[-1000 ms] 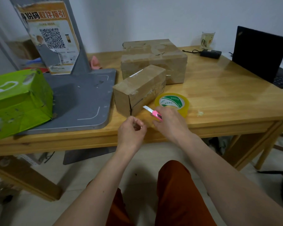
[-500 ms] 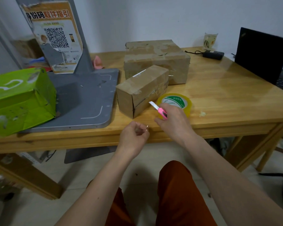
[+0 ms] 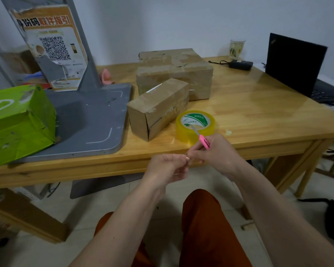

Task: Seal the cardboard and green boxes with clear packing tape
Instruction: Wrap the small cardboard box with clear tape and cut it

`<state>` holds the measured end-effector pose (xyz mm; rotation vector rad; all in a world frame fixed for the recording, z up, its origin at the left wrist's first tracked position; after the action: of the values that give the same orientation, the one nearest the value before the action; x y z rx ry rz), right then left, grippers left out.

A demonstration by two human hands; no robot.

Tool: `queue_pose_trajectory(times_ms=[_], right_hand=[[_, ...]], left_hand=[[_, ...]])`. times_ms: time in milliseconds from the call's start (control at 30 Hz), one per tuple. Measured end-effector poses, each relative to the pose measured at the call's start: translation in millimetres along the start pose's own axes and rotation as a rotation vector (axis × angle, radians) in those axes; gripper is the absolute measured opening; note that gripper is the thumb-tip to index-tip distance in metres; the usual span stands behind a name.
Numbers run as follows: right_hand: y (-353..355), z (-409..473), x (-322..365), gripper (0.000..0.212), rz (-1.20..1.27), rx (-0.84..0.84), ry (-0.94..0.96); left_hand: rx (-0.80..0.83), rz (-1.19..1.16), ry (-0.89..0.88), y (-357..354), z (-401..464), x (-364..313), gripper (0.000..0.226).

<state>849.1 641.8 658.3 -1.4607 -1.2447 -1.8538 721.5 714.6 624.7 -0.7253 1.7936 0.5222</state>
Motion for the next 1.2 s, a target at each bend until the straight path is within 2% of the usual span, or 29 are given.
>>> queue_pose_trajectory(times_ms=[167, 267, 367, 500, 633, 733, 800, 967, 1200], right_hand=[[14, -6, -8, 0.017, -0.109, -0.032, -0.004], [21, -9, -11, 0.022, -0.152, -0.038, -0.015], [34, -10, -15, 0.016, -0.158, -0.050, -0.046], [59, -5, -22, 0.014, -0.189, -0.179, -0.068], [83, 7, -26, 0.007, -0.155, -0.321, -0.099], [103, 23, -28, 0.016, -0.237, -0.407, -0.118], [115, 35, -30, 0.020, -0.244, -0.400, -0.149], [118, 61, -41, 0.010, -0.275, -0.278, -0.235], [116, 72, -51, 0.007, -0.378, -0.262, -0.262]], left_hand=[[0.067, -0.224, 0.205, -19, 6, 9, 0.016], [0.043, -0.271, 0.222, -30, 10, 10, 0.015], [0.043, -0.278, 0.208, -45, 15, 9, 0.010], [0.124, -0.305, 0.164, -71, 20, -3, 0.020], [0.174, -0.432, 0.183, -96, 27, -23, 0.028], [0.190, -0.512, 0.243, -109, 32, -28, 0.034], [0.191, -0.499, 0.262, -113, 36, -26, 0.036], [0.185, -0.366, 0.291, -113, 41, -10, 0.029], [0.142, -0.214, 0.285, -98, 42, 3, 0.016]])
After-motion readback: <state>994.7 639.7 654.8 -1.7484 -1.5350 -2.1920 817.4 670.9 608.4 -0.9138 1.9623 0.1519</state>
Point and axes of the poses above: each hand's wrist, its own z-axis towards the middle knuckle, its own y-axis out of the back of the hand, x = y × z, the point moved 4 cm from there along z, towards the middle knuckle, and after that the axes turned 7 degrees about z, right-handed, at the moved point
